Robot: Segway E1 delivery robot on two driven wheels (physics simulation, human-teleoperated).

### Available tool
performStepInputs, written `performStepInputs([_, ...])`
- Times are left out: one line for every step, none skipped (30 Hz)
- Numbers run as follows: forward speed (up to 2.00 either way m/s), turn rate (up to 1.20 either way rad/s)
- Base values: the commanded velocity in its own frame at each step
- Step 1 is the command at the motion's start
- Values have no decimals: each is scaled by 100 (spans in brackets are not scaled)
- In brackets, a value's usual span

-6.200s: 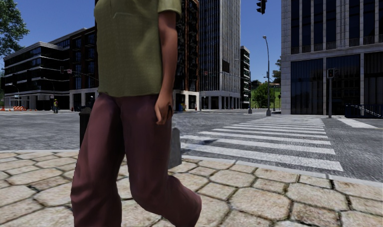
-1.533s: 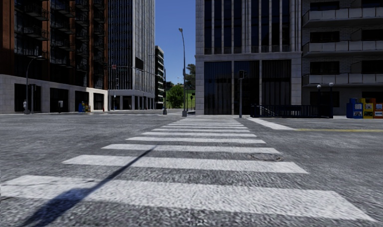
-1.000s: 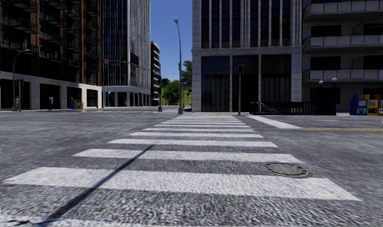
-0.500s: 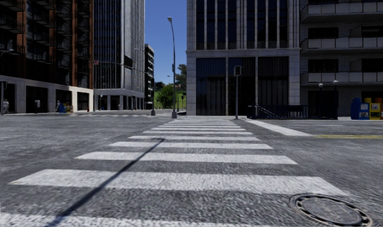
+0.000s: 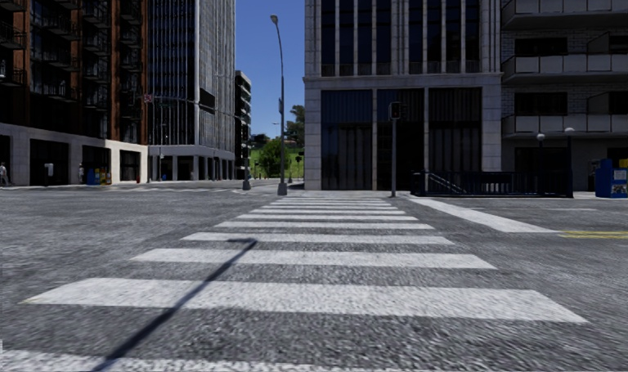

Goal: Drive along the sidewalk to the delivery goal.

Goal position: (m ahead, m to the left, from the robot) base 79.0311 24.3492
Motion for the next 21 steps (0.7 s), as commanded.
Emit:
performStepInputs([200,-38])
performStepInputs([200,-38])
performStepInputs([200,-38])
performStepInputs([200,-32])
performStepInputs([200,-27])
performStepInputs([200,-17])
performStepInputs([200,-12])
performStepInputs([200,-12])
performStepInputs([200,-12])
performStepInputs([200,-11])
performStepInputs([200,-8])
performStepInputs([200,-4])
performStepInputs([200,-1])
performStepInputs([200,-1])
performStepInputs([200,0])
performStepInputs([200,0])
performStepInputs([200,0])
performStepInputs([200,0])
performStepInputs([200,0])
performStepInputs([200,0])
performStepInputs([200,0])
